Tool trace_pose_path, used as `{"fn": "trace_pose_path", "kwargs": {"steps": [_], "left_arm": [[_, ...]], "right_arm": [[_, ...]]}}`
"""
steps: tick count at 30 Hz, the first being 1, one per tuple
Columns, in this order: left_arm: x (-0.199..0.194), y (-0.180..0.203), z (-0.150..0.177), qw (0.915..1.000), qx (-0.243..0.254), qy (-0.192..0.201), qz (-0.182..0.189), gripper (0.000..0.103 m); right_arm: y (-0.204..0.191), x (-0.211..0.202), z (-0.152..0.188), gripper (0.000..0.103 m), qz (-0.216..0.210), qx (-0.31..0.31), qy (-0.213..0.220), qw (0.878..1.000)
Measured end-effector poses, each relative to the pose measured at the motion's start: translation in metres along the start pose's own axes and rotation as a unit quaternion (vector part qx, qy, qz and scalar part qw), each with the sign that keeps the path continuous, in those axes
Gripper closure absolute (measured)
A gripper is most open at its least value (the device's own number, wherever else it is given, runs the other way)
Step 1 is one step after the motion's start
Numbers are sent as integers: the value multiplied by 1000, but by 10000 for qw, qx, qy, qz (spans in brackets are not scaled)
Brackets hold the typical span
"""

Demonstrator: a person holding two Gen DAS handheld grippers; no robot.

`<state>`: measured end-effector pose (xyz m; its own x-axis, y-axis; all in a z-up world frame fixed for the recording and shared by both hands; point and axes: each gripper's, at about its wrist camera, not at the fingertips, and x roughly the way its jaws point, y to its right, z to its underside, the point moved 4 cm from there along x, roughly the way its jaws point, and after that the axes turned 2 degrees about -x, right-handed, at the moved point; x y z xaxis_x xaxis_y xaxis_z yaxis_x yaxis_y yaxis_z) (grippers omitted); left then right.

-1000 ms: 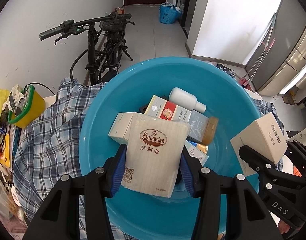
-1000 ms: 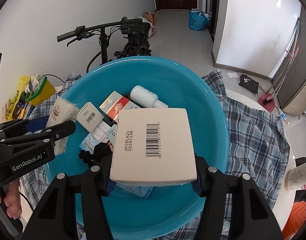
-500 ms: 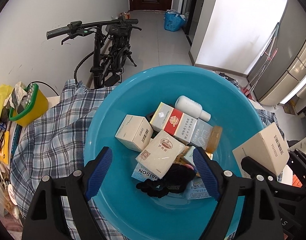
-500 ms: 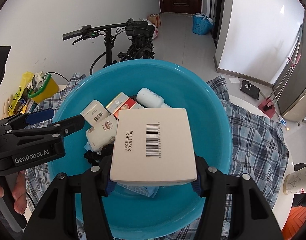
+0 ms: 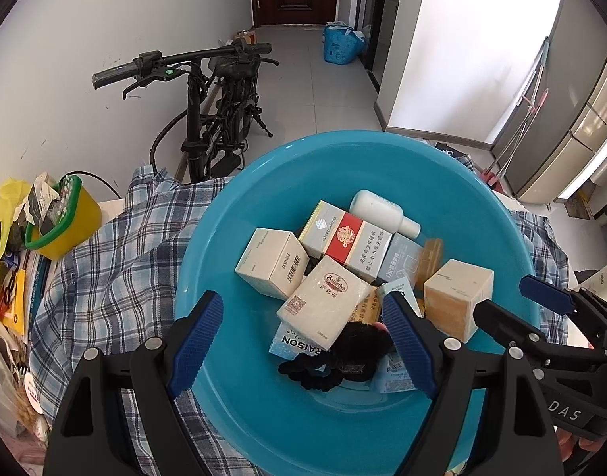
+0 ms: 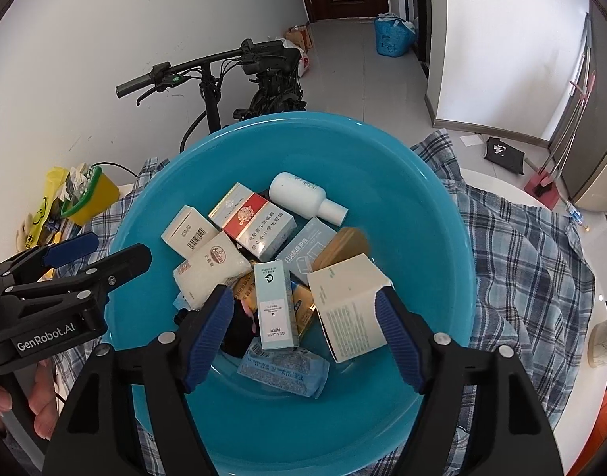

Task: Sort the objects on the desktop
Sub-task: 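Lower both items into the basin and open both grippers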

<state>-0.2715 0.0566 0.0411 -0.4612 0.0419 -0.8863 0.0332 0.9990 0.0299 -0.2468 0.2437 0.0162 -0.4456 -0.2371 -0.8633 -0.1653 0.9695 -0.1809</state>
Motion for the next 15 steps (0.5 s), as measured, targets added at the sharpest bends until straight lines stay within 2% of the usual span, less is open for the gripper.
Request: {"fn": "trace_pose_path", "kwargs": {"steps": [3, 8, 10, 12, 14, 15], "left_arm": [[0, 0, 1, 9999, 84, 54, -95, 18], [-4, 0, 4, 9997, 79, 244, -41, 18], [-10, 2, 4, 9985, 134, 534, -42, 18], [-22, 3, 4, 9947, 198, 1002, -60, 18], [-37, 4, 5, 9874, 280, 1558, -7, 18], [-46, 3, 5, 9824, 310, 1843, 73, 18]], "right_arm": [[1, -3, 1, 30, 111, -65, 51, 9999], [4, -5, 3, 30, 227, -102, 125, 9996], [5, -7, 3, 30, 263, -88, 199, 9994], [6, -13, 3, 30, 292, -65, 392, 9988], [5, -21, 0, 29, 256, -95, 710, 9971], [4, -28, -1, 25, 174, -159, 1010, 9946]]}}
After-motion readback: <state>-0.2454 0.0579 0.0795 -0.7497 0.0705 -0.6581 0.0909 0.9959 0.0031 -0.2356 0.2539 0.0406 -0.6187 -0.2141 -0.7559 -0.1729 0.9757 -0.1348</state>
